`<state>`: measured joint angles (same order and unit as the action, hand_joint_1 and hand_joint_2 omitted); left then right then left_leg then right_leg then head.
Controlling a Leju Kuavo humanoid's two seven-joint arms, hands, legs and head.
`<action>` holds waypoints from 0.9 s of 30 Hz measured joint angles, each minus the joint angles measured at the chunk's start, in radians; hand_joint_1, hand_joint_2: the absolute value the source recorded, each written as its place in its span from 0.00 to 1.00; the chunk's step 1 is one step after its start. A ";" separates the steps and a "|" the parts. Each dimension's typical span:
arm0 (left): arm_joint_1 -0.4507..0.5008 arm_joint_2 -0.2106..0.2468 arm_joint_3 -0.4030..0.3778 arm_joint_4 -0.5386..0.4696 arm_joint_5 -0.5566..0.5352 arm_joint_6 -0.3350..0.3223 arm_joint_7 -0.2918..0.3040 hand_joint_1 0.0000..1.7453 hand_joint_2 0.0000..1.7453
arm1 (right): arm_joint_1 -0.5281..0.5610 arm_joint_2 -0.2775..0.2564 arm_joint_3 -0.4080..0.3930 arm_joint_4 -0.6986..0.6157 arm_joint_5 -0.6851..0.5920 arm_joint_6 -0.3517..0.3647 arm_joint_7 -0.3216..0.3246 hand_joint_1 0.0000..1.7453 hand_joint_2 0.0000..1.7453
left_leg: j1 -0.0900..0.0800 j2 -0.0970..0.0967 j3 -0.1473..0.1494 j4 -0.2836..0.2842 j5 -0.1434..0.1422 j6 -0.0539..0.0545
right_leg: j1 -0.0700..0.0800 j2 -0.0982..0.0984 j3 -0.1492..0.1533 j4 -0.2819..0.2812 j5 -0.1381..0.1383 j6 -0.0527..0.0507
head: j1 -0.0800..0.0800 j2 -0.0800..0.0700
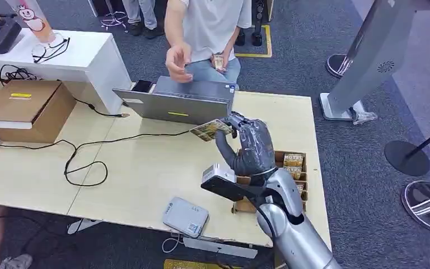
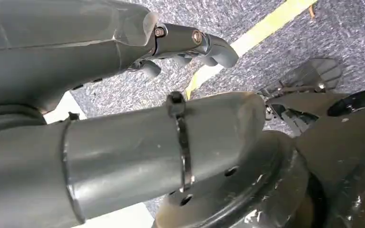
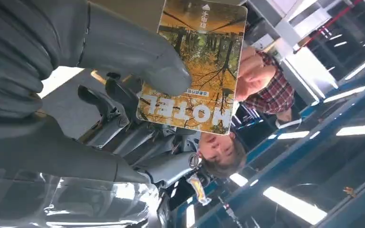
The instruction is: Pass the card to the sensor for recognition and then transmit it.
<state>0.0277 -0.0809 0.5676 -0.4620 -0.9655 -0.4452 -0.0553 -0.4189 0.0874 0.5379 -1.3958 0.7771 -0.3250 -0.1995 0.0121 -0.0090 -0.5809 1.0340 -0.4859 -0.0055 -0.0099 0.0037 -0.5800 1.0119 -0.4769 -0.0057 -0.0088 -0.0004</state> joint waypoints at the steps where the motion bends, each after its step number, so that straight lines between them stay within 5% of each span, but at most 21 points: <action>1: 0.000 -0.001 0.000 0.000 -0.001 0.000 0.000 0.00 0.00 | -0.002 0.000 0.000 0.005 0.011 -0.008 0.002 1.00 1.00 | 0.000 0.000 0.000 0.000 0.000 0.000 | 0.000 0.000 0.000 0.000 0.000 0.000 | 0.000 0.000; 17: -0.013 -0.013 0.010 -0.013 -0.059 -0.015 0.021 0.00 0.00 | -0.037 0.013 0.000 0.094 0.351 -0.209 0.157 1.00 1.00 | 0.000 0.000 0.000 0.000 0.000 0.000 | 0.000 0.000 0.000 0.000 0.000 0.000 | 0.000 0.000; 27: -0.022 -0.015 0.014 -0.013 -0.082 -0.013 0.024 0.00 0.00 | -0.048 0.027 -0.002 0.129 0.429 -0.228 0.198 1.00 1.00 | 0.000 0.000 0.000 0.000 0.000 0.000 | 0.000 0.000 0.000 0.000 0.000 0.000 | 0.000 0.000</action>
<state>0.0057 -0.0958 0.5821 -0.4749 -1.0479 -0.4578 -0.0313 -0.4668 0.1141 0.5360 -1.2672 1.2058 -0.5528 -0.0011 0.0122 -0.0091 -0.5809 1.0340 -0.4858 -0.0055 -0.0099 0.0036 -0.5800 1.0119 -0.4768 -0.0057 -0.0084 -0.0004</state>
